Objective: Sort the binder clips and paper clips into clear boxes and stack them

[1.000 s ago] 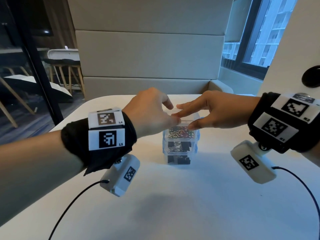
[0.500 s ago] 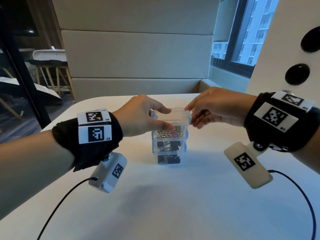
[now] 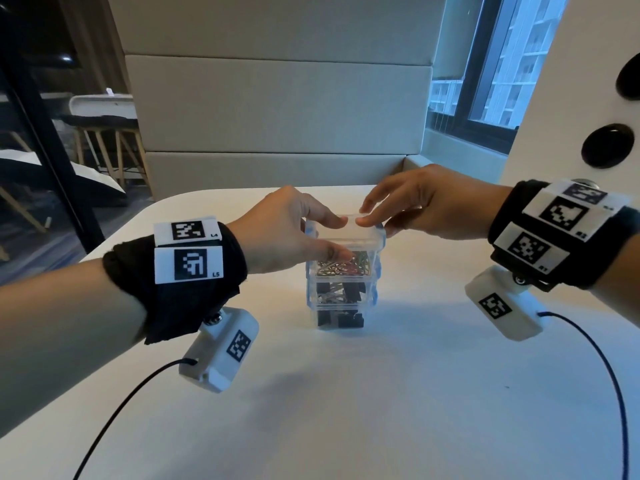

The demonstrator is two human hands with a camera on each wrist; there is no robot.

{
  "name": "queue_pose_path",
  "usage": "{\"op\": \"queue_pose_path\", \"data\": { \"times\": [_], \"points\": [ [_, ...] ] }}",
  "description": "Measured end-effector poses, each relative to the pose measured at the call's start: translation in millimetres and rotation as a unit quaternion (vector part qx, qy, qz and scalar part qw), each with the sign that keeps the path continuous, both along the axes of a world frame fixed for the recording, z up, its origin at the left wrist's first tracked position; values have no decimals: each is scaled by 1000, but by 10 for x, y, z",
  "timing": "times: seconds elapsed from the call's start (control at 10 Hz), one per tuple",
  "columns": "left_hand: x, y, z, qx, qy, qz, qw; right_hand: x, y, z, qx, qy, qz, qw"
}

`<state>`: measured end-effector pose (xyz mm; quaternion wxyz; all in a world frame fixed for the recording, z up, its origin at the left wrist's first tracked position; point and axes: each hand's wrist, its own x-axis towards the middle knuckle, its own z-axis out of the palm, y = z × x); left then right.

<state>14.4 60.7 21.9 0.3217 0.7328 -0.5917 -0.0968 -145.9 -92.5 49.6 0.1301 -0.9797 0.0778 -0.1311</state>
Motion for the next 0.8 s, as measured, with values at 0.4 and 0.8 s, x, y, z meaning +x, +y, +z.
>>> {"op": "queue_pose_path", "data": {
  "times": [0.4,0.8],
  "points": [
    [-8,25,-47,4,17,7,1000,-63,7,-54,-5,-10,-27,1000],
    [-79,763,-175,27,-12,65,997,-643,371,-167,-26,170,-142,975]
  ]
}}
